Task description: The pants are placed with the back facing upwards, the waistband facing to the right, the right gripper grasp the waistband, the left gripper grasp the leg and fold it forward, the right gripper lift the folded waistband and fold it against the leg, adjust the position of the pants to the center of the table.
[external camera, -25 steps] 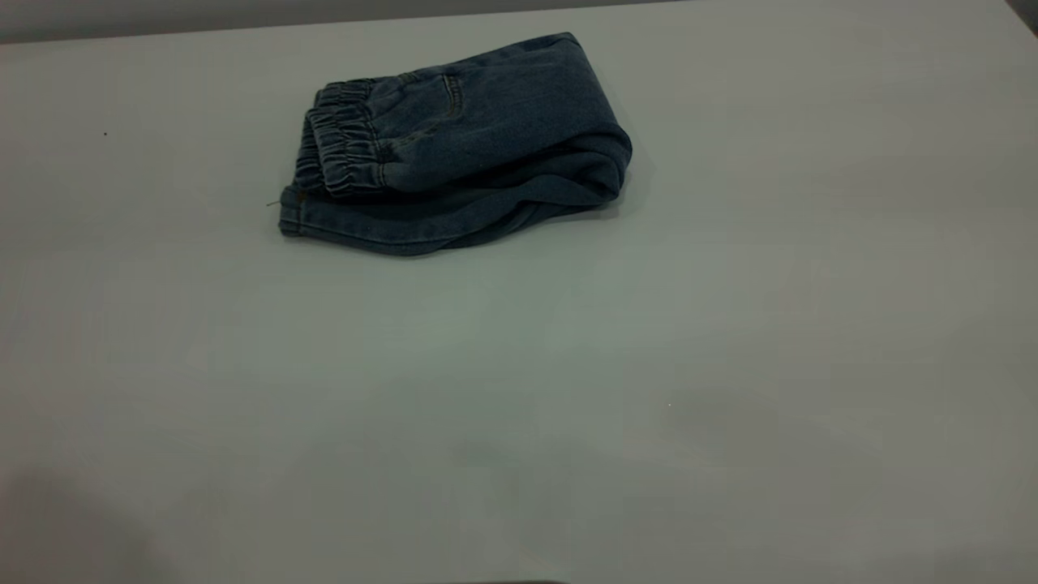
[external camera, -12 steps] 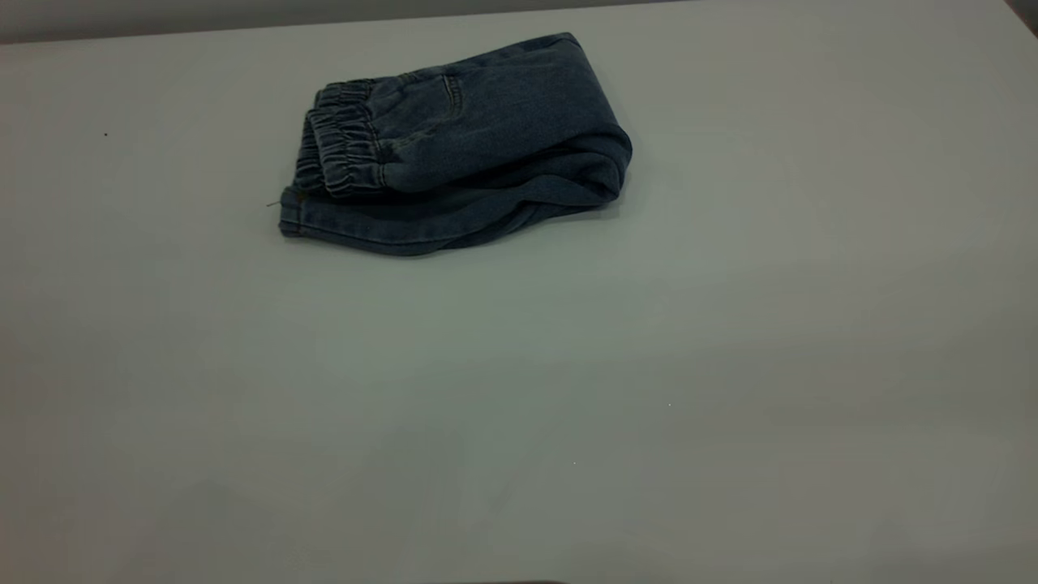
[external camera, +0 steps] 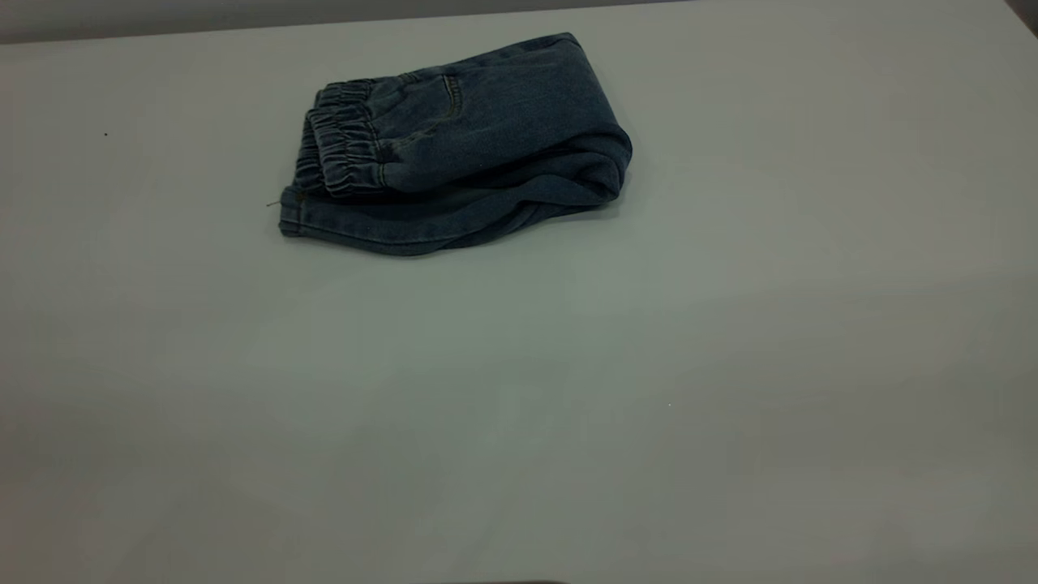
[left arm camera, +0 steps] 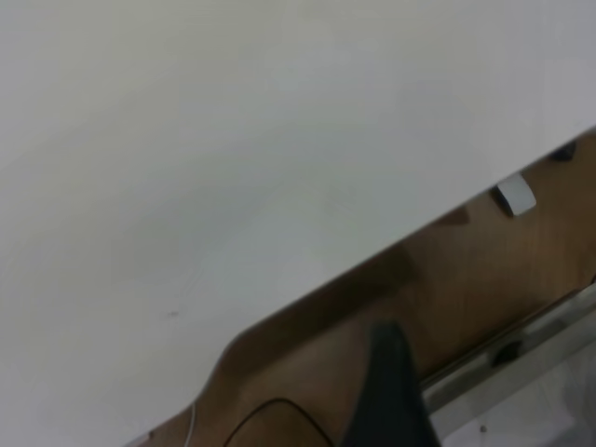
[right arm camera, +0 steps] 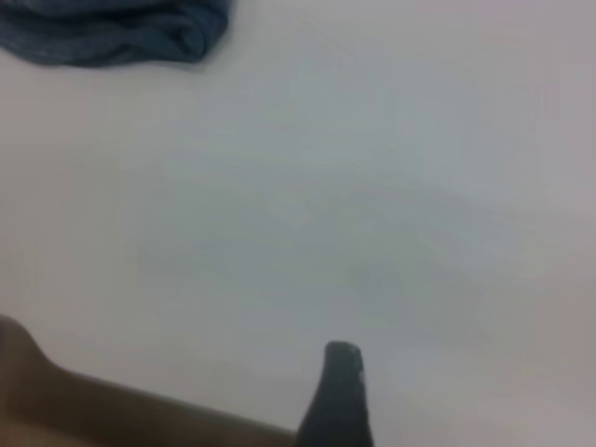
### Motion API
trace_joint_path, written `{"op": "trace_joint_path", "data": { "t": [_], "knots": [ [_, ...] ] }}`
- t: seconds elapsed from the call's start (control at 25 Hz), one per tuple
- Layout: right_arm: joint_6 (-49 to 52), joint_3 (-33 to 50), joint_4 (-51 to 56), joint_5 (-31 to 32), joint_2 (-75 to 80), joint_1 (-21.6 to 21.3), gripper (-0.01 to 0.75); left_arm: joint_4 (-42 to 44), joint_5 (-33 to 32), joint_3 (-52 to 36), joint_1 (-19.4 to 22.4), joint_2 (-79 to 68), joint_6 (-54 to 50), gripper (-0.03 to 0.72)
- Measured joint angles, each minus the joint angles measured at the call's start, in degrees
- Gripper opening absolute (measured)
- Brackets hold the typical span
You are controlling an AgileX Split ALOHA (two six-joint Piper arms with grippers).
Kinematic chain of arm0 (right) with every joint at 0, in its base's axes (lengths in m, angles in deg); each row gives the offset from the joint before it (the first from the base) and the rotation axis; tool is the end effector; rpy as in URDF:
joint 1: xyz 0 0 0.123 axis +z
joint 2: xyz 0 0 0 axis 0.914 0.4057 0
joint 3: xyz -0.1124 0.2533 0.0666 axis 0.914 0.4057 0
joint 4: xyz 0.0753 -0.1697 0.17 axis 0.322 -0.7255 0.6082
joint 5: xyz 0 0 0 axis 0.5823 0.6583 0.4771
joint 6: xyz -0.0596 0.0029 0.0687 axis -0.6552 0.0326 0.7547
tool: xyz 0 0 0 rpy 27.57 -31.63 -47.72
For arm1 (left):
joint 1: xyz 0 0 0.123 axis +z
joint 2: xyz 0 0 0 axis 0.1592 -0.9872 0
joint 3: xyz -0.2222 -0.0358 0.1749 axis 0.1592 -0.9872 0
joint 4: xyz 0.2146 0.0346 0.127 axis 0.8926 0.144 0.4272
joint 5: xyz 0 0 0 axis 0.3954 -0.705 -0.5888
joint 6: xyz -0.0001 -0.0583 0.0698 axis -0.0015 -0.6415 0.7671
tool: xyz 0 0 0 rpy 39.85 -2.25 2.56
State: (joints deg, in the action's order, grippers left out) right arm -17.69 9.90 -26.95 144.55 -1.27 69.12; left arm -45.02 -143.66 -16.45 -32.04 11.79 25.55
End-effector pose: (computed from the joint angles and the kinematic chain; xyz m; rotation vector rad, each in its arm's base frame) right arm 0.0001 0.0146 0.2678 -0.2264 2.2244 0.1703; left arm 0.0282 -0.0188 0.2913 0.5883 2.3198 -0.2402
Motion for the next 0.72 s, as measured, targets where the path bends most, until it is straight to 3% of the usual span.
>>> {"op": "trace_joint_path", "data": {
  "t": [0.72],
  "knots": [
    [0.0,1.08,-0.06,-1.71,-5.07,0.0,0.57,2.63,2.59,-5.7,0.0,0.98,-3.32,0.491]
  ]
}}
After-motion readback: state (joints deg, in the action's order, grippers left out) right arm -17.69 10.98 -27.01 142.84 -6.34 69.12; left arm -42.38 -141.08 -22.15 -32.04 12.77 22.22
